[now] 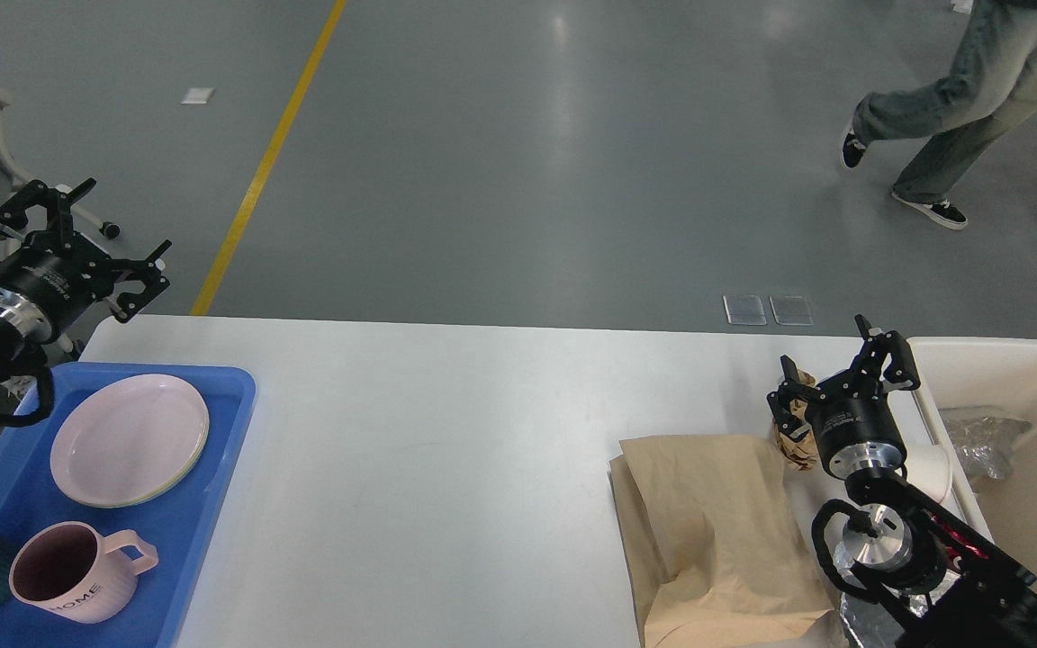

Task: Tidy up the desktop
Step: 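Release the pink plate and lower the left gripper to rest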

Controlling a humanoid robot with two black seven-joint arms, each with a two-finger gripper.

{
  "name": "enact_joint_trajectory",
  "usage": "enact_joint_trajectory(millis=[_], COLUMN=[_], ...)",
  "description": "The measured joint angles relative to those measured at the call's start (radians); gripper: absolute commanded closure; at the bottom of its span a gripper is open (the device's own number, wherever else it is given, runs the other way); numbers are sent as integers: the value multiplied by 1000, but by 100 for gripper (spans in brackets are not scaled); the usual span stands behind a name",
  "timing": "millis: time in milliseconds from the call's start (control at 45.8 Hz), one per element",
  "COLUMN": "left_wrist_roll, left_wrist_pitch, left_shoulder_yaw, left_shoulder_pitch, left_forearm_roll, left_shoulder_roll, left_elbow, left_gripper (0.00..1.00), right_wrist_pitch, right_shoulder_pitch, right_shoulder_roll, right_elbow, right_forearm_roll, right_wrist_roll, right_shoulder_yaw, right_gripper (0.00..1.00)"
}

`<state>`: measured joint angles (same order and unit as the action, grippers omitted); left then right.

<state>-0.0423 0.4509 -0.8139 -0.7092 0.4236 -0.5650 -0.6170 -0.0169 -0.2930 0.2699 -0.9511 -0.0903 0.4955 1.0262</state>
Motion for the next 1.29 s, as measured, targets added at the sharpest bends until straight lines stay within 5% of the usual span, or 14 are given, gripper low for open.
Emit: enact_joint_trajectory(millis=[175, 306, 634, 1289], left_wrist_roll=[157, 200, 162, 145], left_wrist_pitch=[77, 73, 35, 39], left_shoulder_yaw=[-111, -225, -533, -581], left_shoulder_pitch=[128, 261, 552, 553], left_forearm_roll=[-45, -161, -479, -474], left_shoulder_roll=[108, 151, 275, 310], left_elbow=[-44, -137, -407, -396], left_gripper=[4, 4, 4, 4], right_wrist_pitch=[0, 0, 0, 0], right_shoulder_pitch=[0, 0, 0, 0], right_shoulder_roll=[0, 0, 0, 0], right_elbow=[0, 0, 0, 0], right_forearm_roll=[0, 0, 0, 0], right_wrist_roll=[0, 0, 0, 0], right_shoulder_yaw=[0, 0, 0, 0], right_gripper=[0, 0, 0, 0])
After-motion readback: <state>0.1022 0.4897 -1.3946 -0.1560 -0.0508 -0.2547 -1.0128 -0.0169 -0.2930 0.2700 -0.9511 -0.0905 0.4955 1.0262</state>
